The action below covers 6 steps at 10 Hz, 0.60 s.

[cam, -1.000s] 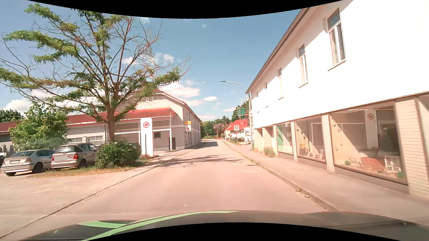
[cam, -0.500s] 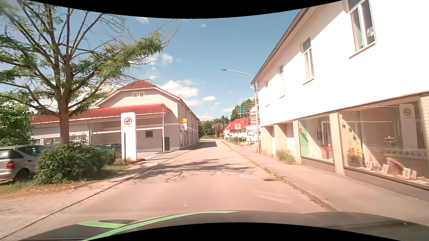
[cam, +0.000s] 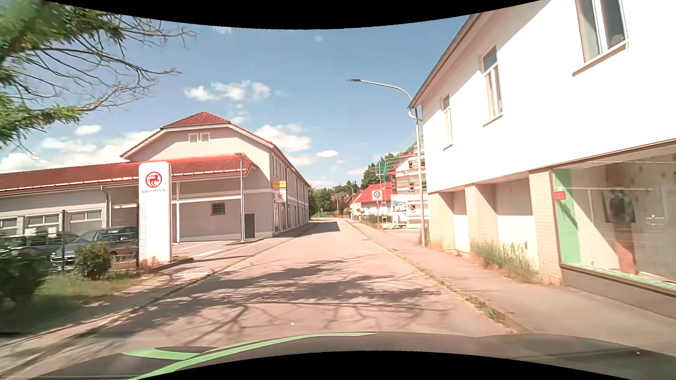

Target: Follow the waypoints while adhering to traffic rules and regulations

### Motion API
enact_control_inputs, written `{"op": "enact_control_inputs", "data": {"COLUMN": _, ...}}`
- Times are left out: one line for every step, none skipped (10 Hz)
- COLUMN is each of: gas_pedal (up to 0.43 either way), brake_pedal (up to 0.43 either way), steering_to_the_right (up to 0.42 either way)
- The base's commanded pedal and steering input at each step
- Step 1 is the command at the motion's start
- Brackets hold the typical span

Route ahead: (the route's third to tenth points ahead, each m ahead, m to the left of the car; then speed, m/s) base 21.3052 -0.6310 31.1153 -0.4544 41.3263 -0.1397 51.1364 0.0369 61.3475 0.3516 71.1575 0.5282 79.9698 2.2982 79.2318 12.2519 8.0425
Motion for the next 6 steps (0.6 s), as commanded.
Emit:
{"op": "enact_control_inputs", "data": {"gas_pedal": 0.000, "brake_pedal": 0.000, "steering_to_the_right": 0.007}}
{"op": "enact_control_inputs", "data": {"gas_pedal": 0.000, "brake_pedal": 0.000, "steering_to_the_right": 0.007}}
{"op": "enact_control_inputs", "data": {"gas_pedal": 0.000, "brake_pedal": 0.000, "steering_to_the_right": 0.006}}
{"op": "enact_control_inputs", "data": {"gas_pedal": 0.000, "brake_pedal": 0.000, "steering_to_the_right": 0.005}}
{"op": "enact_control_inputs", "data": {"gas_pedal": 0.000, "brake_pedal": 0.000, "steering_to_the_right": 0.006}}
{"op": "enact_control_inputs", "data": {"gas_pedal": 0.008, "brake_pedal": 0.000, "steering_to_the_right": 0.005}}
